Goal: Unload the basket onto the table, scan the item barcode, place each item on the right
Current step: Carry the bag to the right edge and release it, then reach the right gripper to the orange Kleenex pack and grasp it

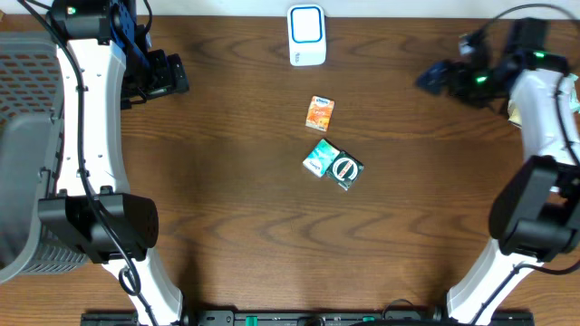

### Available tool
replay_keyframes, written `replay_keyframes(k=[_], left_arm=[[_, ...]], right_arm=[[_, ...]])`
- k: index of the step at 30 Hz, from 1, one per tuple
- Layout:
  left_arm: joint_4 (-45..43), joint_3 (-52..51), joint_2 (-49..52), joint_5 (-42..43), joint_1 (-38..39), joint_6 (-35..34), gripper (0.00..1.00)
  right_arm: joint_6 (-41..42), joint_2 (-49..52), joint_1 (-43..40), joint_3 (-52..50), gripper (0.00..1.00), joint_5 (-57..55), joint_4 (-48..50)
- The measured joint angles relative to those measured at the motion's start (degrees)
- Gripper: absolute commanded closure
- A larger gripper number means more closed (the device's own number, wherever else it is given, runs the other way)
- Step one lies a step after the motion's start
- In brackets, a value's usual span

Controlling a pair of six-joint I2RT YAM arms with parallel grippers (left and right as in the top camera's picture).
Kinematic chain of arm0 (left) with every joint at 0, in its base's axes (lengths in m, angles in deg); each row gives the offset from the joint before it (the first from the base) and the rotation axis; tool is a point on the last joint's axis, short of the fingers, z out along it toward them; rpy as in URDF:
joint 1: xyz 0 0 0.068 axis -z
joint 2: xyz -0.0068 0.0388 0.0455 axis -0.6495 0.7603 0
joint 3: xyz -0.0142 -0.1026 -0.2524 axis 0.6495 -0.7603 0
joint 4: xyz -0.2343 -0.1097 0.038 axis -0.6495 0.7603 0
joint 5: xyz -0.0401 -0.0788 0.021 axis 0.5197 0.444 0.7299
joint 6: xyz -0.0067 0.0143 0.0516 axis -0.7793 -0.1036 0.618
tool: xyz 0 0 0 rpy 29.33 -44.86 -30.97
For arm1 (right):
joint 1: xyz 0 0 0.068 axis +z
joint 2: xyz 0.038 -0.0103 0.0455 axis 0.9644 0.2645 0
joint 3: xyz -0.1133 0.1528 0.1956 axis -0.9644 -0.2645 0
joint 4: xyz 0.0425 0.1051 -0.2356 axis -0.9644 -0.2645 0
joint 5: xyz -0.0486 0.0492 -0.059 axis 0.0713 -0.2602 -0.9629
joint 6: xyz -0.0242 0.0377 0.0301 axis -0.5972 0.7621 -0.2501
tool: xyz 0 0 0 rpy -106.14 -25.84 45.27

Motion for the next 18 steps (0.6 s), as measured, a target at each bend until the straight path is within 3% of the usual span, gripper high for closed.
replay_keyframes(k=[3, 7, 11, 14, 18], left_arm=[[0.0, 0.0, 0.0, 0.0, 0.0, 0.0, 0.02], [0.0, 0.0, 0.0, 0.0, 0.0, 0.0, 0.02], [0.0, 0.0, 0.0, 0.0, 0.0, 0.0, 0.02], [0.0, 0.0, 0.0, 0.0, 0.0, 0.0, 0.02], [0.0, 0.0, 0.0, 0.0, 0.0, 0.0, 0.02]], right_arm=[[-0.2, 0.0, 5.1, -1.7, 0.05, 2.1, -1.6], [1.0, 0.0, 11.9, -5.4, 0.01, 1.1, 4.2], [12.3, 0.1, 18.3, -8.0, 0.04, -6.2, 14.1], [20.0, 0.1, 22.5, -9.0, 0.09, -10.7, 19.9], [26.2, 0.1, 27.5, -9.2, 0.27, -16.9, 24.3]])
